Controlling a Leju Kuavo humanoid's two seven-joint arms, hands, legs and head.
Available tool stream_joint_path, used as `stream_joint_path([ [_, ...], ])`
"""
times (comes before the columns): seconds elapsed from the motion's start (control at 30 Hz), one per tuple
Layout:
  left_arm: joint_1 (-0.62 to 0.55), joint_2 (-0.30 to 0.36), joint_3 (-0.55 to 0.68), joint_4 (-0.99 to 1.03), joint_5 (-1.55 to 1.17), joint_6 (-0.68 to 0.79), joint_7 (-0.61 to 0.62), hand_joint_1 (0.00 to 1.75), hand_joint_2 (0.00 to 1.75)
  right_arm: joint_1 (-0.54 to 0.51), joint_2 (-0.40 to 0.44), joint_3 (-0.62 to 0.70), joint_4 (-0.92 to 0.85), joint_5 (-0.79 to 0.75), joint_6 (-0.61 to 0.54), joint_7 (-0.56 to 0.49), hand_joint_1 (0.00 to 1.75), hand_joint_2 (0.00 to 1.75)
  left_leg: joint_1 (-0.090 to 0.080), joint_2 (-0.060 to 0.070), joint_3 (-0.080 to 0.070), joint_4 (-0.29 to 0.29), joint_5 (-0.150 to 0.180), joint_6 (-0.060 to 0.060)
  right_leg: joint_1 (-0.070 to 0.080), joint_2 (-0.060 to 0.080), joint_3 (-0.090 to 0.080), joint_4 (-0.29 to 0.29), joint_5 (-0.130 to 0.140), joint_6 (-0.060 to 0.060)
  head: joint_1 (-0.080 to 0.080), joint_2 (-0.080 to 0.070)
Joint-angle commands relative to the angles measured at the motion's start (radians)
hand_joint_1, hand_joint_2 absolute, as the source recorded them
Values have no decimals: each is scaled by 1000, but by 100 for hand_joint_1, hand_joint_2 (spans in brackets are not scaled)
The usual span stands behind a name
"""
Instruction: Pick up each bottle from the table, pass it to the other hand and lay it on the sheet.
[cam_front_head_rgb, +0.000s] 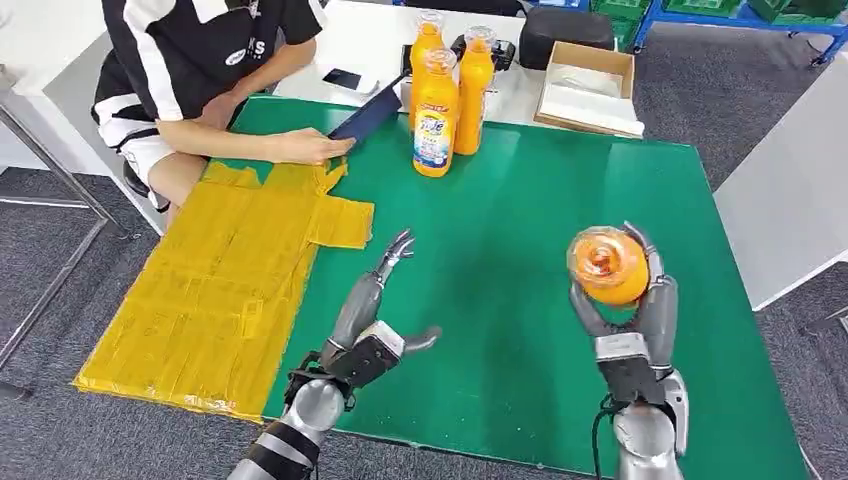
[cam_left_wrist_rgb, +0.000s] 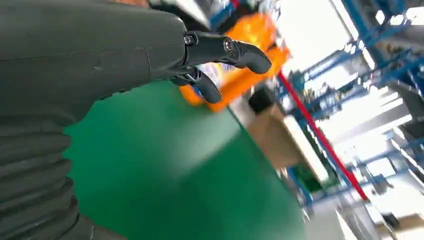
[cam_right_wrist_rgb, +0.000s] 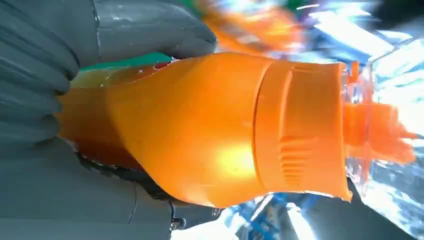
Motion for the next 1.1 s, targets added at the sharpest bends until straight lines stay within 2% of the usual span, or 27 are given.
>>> stream_joint_path([
  [0.03,-56,3,28,102,45,-65,0,0,175,42,98,-11,-161,-162,138,-49,175,175,1,-1,1,0,-1,-2,0,1,2,0,-2,-1,0,0],
  [0.17,-74,4,24,136,84,-129,4,0,175,16,123,-11,-120,-361,354,-30,175,175,0,0,2,0,-2,-2,0,2,2,0,-2,-1,0,0],
  [0.23,-83,2,21,144,96,-143,-3,0,175,4,133,4,-90,-410,411,-19,175,175,1,0,2,0,-2,-3,0,3,3,0,-2,-1,0,0],
  [0.33,-89,-1,19,151,105,-152,-5,0,175,-3,142,21,-67,-414,430,-21,175,175,1,1,4,0,-2,-4,0,4,4,0,-3,-2,0,0],
  [0.37,-96,-2,14,155,114,-165,-9,0,175,-6,150,44,-41,-442,478,-5,175,175,1,0,3,0,-2,-3,0,4,3,0,-2,-1,0,0],
  [0.47,-106,-8,9,155,125,-171,-10,0,175,-13,178,100,23,-422,483,3,175,175,1,2,4,0,-3,-4,1,5,4,0,-3,-2,0,0],
  [0.53,-107,-5,8,146,140,-173,-12,0,175,-26,180,169,125,-381,464,33,175,175,1,2,5,0,-3,-4,1,6,5,0,-3,-2,0,0],
  [0.6,-106,-3,9,133,158,-177,-12,0,175,-39,180,219,216,-365,431,-5,175,175,1,4,6,-1,-4,-4,1,9,6,-1,-3,-2,0,0],
  [0.8,-104,0,7,115,186,-194,-16,0,175,-67,180,255,345,-386,424,-10,175,175,1,2,3,-1,-2,-3,1,4,3,-1,-2,-1,0,0],
  [1.1,-88,7,7,76,234,-222,-22,0,175,-92,180,292,498,-421,407,-28,175,175,1,1,5,-1,-3,-4,1,5,5,-1,-3,-2,0,0],
])
